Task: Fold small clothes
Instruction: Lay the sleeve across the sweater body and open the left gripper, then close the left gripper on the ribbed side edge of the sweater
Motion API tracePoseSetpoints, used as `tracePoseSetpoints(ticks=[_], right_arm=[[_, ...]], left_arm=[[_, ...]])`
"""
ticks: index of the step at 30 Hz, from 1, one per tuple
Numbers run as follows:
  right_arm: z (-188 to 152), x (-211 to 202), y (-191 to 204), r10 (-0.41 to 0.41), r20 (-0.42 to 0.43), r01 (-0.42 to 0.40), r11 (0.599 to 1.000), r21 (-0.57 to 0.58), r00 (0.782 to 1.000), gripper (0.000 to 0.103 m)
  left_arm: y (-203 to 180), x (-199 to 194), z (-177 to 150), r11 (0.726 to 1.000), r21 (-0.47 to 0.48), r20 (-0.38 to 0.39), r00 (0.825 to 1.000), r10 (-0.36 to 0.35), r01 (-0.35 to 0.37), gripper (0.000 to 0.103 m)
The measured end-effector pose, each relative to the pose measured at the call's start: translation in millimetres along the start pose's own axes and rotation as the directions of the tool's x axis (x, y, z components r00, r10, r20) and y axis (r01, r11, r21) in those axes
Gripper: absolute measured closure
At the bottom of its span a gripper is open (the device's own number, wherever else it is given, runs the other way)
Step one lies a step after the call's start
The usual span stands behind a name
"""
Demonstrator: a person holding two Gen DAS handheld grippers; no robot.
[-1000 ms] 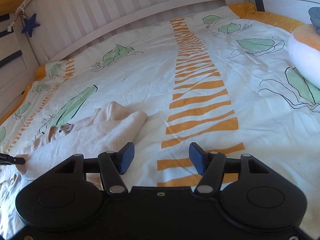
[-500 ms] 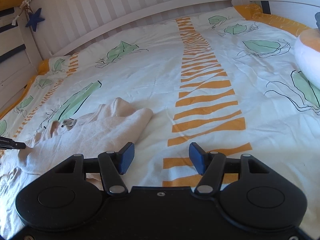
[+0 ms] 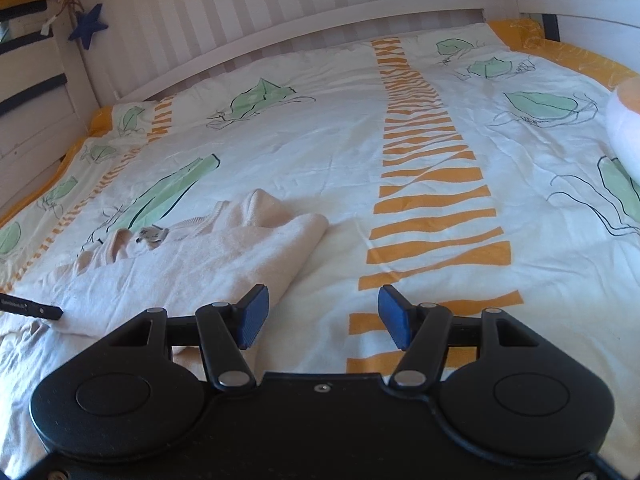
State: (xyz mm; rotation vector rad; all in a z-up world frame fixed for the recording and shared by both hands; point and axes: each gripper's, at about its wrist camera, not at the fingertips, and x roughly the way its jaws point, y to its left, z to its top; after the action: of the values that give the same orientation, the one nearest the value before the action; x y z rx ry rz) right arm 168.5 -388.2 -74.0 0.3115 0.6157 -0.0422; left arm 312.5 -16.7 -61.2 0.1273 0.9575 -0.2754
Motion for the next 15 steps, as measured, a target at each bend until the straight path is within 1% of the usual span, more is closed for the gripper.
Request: tracePoseSetpoints(ticks=[1,2,3,4,8,10,12,13,14,15], right_arm=[[-1,1,1,0.003,-0.004,-0.003,1.000,-0.004,1.000,0.036],[-2,1,4,0.003,-0.008,-0.004,1.000,-0.011,1.000,0.031],[-2,0,7,0.002,-0.008,-0.002,1.000,-0.020,1.000,0.029],[-2,-2,10,0.000,-0.003,0.000,1.000,-0.024,1.000,0.028],[8,-9,25,0.026,0.040,-0.026,1.000,0.007,0.999,0.028],[11,-5,37,0.005,0.040,-0.004,0.999,-0.032,0.999,0.028],[9,5,46,-0.035,0.022,0.037,0.995,-0.093,0.999,0.027],[5,11,49,-0.076,-0.001,0.075,0.989,-0.129,0.997,0.027],[1,19,51,-0.141,-0.034,0.133,0.976,-0.172,0.989,0.027],[-5,26,50,-0.213,-0.066,0.195,0.958,-0.211,0.975,0.027]], left_arm=[[-2,-1,-2,1.000,0.016,0.008,1.000,0.011,-0.011,0.077],[-4,-3,-1,1.000,0.019,0.010,1.000,0.018,-0.018,0.077],[-5,-5,-1,1.000,0.013,0.010,1.000,0.017,-0.017,0.077],[-5,-9,-1,1.000,-0.001,0.011,1.000,0.010,-0.010,0.077],[-4,-28,-7,0.997,-0.058,0.053,0.998,-0.040,0.043,0.076],[-4,-35,-13,0.997,-0.067,0.064,0.997,-0.046,0.050,0.072],[-5,-41,-19,0.995,-0.074,0.063,0.996,-0.064,0.069,0.070],[-4,-43,-22,0.994,-0.077,0.061,0.995,-0.075,0.080,0.069],[-4,-44,-25,0.992,-0.083,0.060,0.995,-0.085,0.090,0.069],[-2,-47,-28,0.991,-0.090,0.061,0.994,-0.090,0.096,0.068]])
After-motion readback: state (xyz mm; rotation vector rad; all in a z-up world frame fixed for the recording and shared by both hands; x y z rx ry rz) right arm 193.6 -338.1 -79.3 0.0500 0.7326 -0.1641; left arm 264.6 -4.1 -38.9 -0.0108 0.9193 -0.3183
